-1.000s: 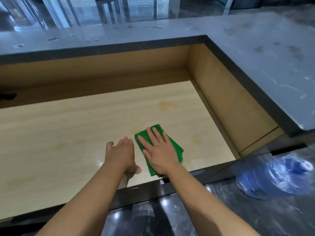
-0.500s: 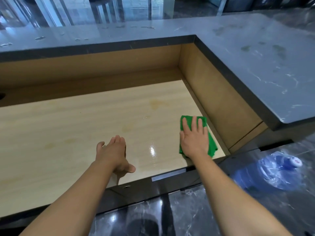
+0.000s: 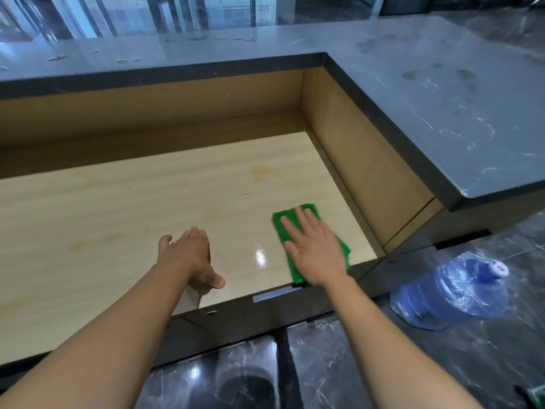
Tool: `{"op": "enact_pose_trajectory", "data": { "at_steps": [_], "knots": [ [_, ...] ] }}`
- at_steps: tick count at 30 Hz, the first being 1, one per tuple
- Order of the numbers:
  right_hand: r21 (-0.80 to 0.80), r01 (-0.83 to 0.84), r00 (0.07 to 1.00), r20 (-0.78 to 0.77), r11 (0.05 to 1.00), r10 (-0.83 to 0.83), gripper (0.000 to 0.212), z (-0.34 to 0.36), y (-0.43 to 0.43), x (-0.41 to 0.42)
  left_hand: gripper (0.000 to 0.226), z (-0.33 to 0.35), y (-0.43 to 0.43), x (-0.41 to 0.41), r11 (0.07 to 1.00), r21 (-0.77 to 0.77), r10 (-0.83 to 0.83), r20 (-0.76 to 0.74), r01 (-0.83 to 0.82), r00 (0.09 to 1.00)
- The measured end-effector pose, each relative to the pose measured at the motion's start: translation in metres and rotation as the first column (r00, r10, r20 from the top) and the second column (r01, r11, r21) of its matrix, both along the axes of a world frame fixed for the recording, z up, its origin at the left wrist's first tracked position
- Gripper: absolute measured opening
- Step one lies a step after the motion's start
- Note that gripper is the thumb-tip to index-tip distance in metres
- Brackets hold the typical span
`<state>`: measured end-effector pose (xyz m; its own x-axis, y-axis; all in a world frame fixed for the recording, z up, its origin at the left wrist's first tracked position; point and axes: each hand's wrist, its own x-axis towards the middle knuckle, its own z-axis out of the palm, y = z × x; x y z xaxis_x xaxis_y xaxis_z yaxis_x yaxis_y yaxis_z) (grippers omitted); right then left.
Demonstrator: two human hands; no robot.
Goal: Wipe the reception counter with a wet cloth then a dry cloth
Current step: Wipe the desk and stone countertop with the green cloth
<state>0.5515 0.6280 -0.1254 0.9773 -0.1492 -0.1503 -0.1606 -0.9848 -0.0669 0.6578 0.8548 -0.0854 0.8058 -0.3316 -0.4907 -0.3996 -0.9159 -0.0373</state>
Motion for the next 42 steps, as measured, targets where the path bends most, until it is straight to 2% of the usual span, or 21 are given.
{"op": "enact_pose_trajectory", "data": {
  "at_steps": [5,8,10,12,15,18,20,22,27,33,35,37,39,42],
  "knots": [
    [-0.028,0.291,0.957,0.025,0.956,-0.290,0.057,-0.001,-0.050,-0.007,0.081,-0.003,0.005,0.000,0.999,-0.046,0.002,0.011,-0.001,1.000],
    [-0.032,0.497,0.868,0.024,0.867,-0.496,0.057,-0.003,-0.013,0.004,0.085,-0.003,0.004,0.001,0.999,-0.039,-0.015,0.020,0.016,1.000],
    [-0.015,0.562,0.827,0.012,0.827,-0.562,0.059,-0.001,0.031,0.016,0.088,-0.002,0.003,0.001,0.999,-0.032,-0.018,0.022,0.019,1.000],
    [0.024,0.495,0.869,-0.007,0.869,-0.495,0.059,0.001,0.082,0.025,0.091,-0.003,0.003,0.001,0.999,-0.032,-0.011,0.022,0.012,1.000],
    [0.089,0.229,0.973,-0.018,0.969,-0.228,0.059,-0.002,0.138,0.030,0.087,-0.005,0.006,-0.001,0.999,-0.018,-0.032,0.048,0.033,0.998],
    [0.076,-0.015,1.000,-0.015,0.997,0.016,0.057,-0.004,0.122,0.035,0.082,-0.003,0.007,0.000,0.999,-0.020,-0.044,0.055,0.045,0.998],
    [0.055,-0.106,0.994,-0.020,0.993,0.107,0.057,-0.004,0.088,0.040,0.084,0.001,0.006,0.000,0.999,-0.007,-0.036,0.045,0.036,0.998],
    [0.043,-0.053,0.998,-0.015,0.998,0.053,0.056,-0.002,0.051,0.045,0.087,0.004,0.004,-0.001,1.000,-0.003,-0.025,0.043,0.025,0.999],
    [-0.017,0.233,0.972,0.015,0.972,-0.233,0.056,0.001,-0.015,0.061,0.089,0.007,0.007,-0.004,0.998,-0.056,-0.016,0.049,0.019,0.999],
    [0.001,0.452,0.892,-0.007,0.892,-0.452,0.057,-0.004,0.027,0.071,0.091,0.002,0.020,-0.003,0.985,-0.163,-0.055,0.049,0.062,0.997],
    [0.013,0.453,0.891,-0.006,0.891,-0.453,0.058,-0.005,0.060,0.071,0.083,0.001,0.025,0.004,0.977,-0.199,-0.067,0.050,0.076,0.997],
    [0.018,0.399,0.917,0.000,0.917,-0.399,0.058,-0.005,0.099,0.073,0.064,-0.002,0.032,0.011,0.967,-0.239,-0.065,0.094,0.086,0.993],
    [0.033,0.319,0.948,-0.004,0.947,-0.319,0.057,-0.008,0.135,0.077,0.041,-0.002,0.036,0.021,0.946,-0.310,-0.030,0.191,0.089,0.981],
    [0.067,0.181,0.983,0.003,0.981,-0.181,0.069,-0.007,0.156,0.090,0.030,0.000,0.040,0.040,0.929,-0.346,-0.018,0.316,0.133,0.948]
  ]
}}
